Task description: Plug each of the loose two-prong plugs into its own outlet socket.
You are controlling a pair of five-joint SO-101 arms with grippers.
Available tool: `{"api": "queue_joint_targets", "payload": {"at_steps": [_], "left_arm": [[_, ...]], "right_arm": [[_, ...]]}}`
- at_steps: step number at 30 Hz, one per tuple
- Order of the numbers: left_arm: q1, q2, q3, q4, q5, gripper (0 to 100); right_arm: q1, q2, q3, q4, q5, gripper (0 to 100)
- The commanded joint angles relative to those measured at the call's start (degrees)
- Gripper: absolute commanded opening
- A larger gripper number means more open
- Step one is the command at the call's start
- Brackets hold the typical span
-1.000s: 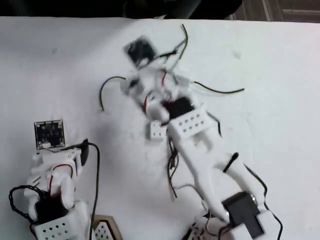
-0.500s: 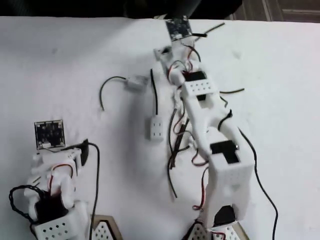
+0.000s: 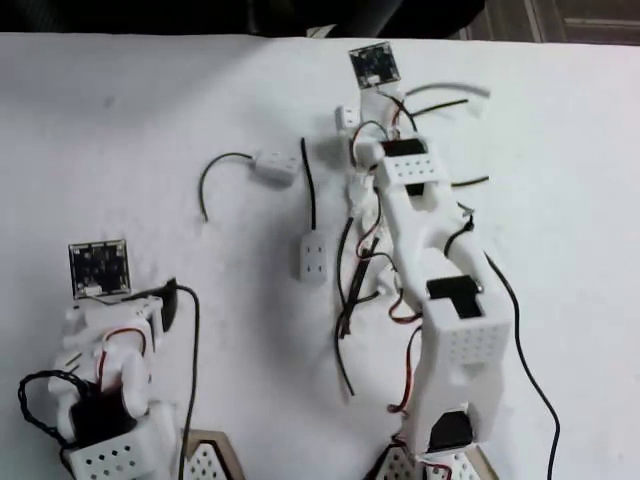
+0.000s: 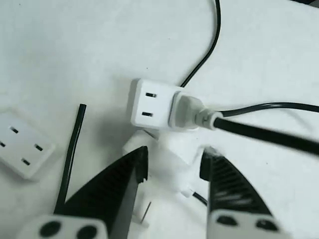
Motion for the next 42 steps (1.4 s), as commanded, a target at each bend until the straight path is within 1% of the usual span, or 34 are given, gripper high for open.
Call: {"api": "queue_joint_targets", "payload": {"at_steps": [1,5,8,11,15,17,22,26,28,32,36,38,40,42], "left_arm": [[0.0,-0.7,-0.4,-0.4,-0.5,32],[-0.1,-0.7,-0.4,-0.4,-0.5,32],[-0.1,-0.7,-0.4,-0.4,-0.5,32],[-0.2,-0.7,-0.4,-0.4,-0.5,32],[-0.2,-0.7,-0.4,-0.4,-0.5,32],[-0.2,-0.7,-0.3,-0.4,-0.5,32],[-0.2,-0.7,-0.3,-0.4,-0.5,32],[-0.2,-0.7,-0.3,-0.4,-0.5,32],[-0.2,-0.7,-0.3,-0.4,-0.5,32],[-0.2,-0.7,-0.3,-0.4,-0.5,32],[-0.2,-0.7,-0.3,-0.4,-0.5,32],[-0.2,-0.7,-0.3,-0.4,-0.5,32],[-0.1,-0.7,-0.3,-0.4,-0.5,32],[-0.1,-0.7,-0.3,-0.3,-0.5,32]], "right_arm": [[-2.2,-8.9,-2.6,5.0,-0.4,17.3],[-6.3,-12.4,-2.6,11.1,0.0,17.3],[-10.0,-12.3,-2.8,13.6,0.2,17.6],[-13.1,-10.5,-3.0,13.8,0.4,17.6],[-16.3,-5.9,-3.1,13.4,5.5,17.6],[-17.5,-3.5,-4.0,13.3,6.1,17.6],[-18.0,3.8,-11.4,13.7,6.2,18.5],[-17.7,10.7,-17.2,13.8,6.2,27.7],[-17.6,13.9,-20.3,13.8,6.2,30.2],[-17.5,20.2,-26.8,14.1,6.2,28.9],[-18.1,23.9,-32.8,18.9,6.2,27.2],[-18.2,25.5,-34.8,19.7,5.9,26.2],[-18.4,27.4,-36.1,19.7,5.8,23.5],[-18.6,29.0,-36.7,19.6,6.1,18.6]]}}
